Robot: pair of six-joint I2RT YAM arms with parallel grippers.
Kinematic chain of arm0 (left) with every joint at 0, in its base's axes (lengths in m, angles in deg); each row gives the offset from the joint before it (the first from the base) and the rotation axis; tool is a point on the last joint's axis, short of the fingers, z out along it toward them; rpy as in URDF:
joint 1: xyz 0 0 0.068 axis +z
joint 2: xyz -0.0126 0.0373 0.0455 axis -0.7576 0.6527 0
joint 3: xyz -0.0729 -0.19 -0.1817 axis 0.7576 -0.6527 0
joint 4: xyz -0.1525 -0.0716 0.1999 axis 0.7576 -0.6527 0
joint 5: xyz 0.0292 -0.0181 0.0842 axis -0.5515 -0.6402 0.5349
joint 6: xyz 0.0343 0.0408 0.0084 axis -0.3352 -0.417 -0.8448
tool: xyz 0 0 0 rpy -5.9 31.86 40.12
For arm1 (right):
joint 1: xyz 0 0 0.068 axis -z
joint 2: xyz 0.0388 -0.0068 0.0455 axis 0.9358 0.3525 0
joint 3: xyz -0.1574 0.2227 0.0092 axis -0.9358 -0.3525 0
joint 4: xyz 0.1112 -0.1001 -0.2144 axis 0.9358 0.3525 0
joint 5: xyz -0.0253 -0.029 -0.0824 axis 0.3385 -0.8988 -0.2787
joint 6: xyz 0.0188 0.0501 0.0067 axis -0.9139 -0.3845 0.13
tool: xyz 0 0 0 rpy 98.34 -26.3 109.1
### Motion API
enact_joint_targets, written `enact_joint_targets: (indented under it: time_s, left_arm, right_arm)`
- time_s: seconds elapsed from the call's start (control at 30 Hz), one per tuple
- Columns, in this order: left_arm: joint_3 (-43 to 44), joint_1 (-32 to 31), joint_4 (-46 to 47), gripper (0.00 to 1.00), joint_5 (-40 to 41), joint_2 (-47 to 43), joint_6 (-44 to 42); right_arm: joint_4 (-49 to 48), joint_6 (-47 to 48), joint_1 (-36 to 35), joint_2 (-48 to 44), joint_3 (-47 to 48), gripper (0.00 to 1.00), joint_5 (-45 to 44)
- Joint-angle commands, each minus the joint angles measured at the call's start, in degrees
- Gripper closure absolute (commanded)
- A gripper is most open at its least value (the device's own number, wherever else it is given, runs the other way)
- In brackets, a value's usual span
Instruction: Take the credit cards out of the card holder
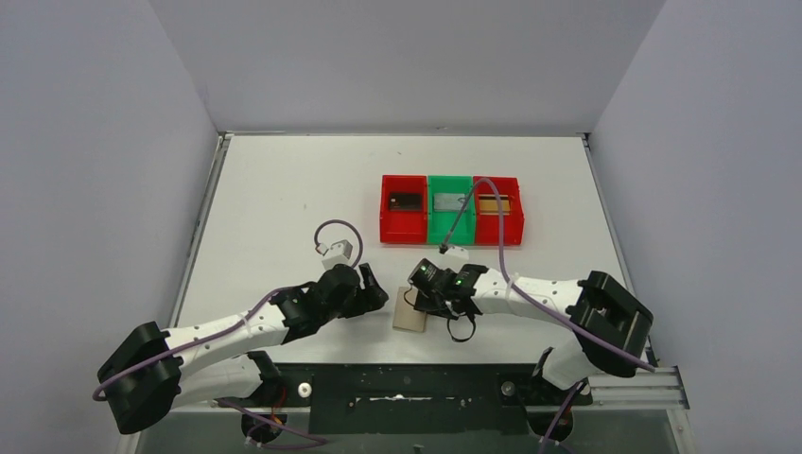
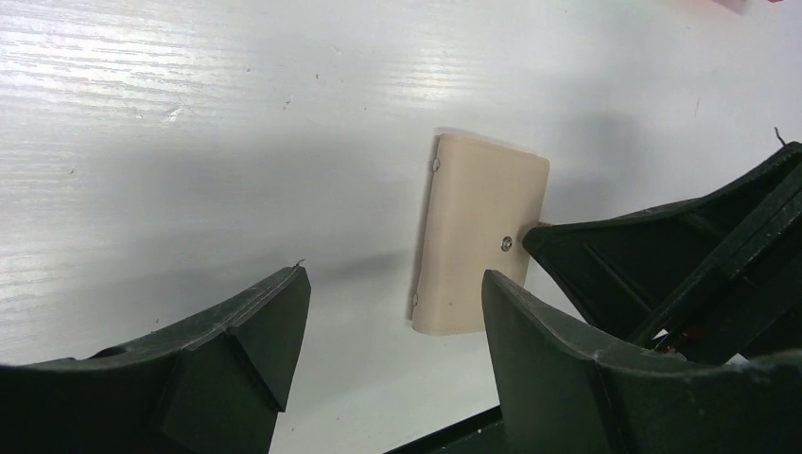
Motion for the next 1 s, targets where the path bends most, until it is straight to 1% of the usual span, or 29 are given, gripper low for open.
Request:
enact_joint_targets:
  time_s: [0.0, 0.1, 0.17, 0.23, 0.3, 0.37, 0.4, 0.53, 0.6, 0.67, 0.73, 0.83, 0.97]
  left_arm:
    - [0.59, 0.35, 0.54, 0.33, 0.77, -0.64, 0.37]
    - [0.68, 0.3, 0.45, 0.33, 0.66, -0.6, 0.29]
    - [0.68, 0.3, 0.44, 0.33, 0.58, -0.6, 0.28]
    - [0.77, 0.34, 0.45, 0.33, 0.44, -0.48, 0.28]
    - [0.9, 0.34, 0.52, 0.33, 0.24, -0.28, 0.27]
    - [1.1, 0.33, 0.62, 0.33, -0.06, -0.02, 0.09]
    - [1.24, 0.34, 0.74, 0.33, -0.27, 0.12, -0.09]
    - [1.87, 0.29, 1.24, 0.33, -1.27, 0.81, -1.13]
    - [2.15, 0.3, 1.28, 0.33, -1.55, 1.09, -1.42]
    - [2.39, 0.31, 1.64, 0.33, -2.07, 1.36, -1.48]
    - [2.69, 0.3, 1.91, 0.33, -2.44, 1.7, -1.54]
    - [3.54, 0.27, 1.82, 0.33, -2.76, 2.35, -2.18]
    - [4.56, 0.32, 1.18, 0.33, -3.02, 3.36, -3.08]
  right_arm:
    - [1.14, -1.96, -0.16, -3.58, -0.72, 0.53, -3.46]
    - [1.0, -2.38, 0.06, -4.5, -1.65, 0.57, -3.61]
    - [0.55, -2.46, 0.2, -5.25, -2.34, 0.64, -3.54]
    - [-0.12, -2.79, 0.48, -5.98, -3.24, 0.66, -3.25]
    - [-1.24, -2.8, 0.73, -6.68, -4.26, 0.72, -2.52]
    - [-2.53, -2.77, 1.07, -6.96, -5.08, 0.73, -1.81]
    - [-3.11, -2.56, 1.31, -7.06, -5.46, 0.75, -1.43]
    - [-5.03, -1.32, 2.07, -7.28, -6.03, 0.77, -1.09]
    - [-4.92, -0.46, 2.31, -7.65, -5.75, 0.8, -2.08]
    - [-4.85, 0.27, 2.88, -8.09, -5.82, 0.77, -2.63]
    - [-5.41, 0.92, 3.65, -8.5, -6.4, 0.76, -2.32]
    - [-7.89, 2.06, 4.5, -9.79, -7.9, 0.86, -0.66]
    - [-9.05, 2.03, 4.51, -10.93, -9.16, 0.81, 0.31]
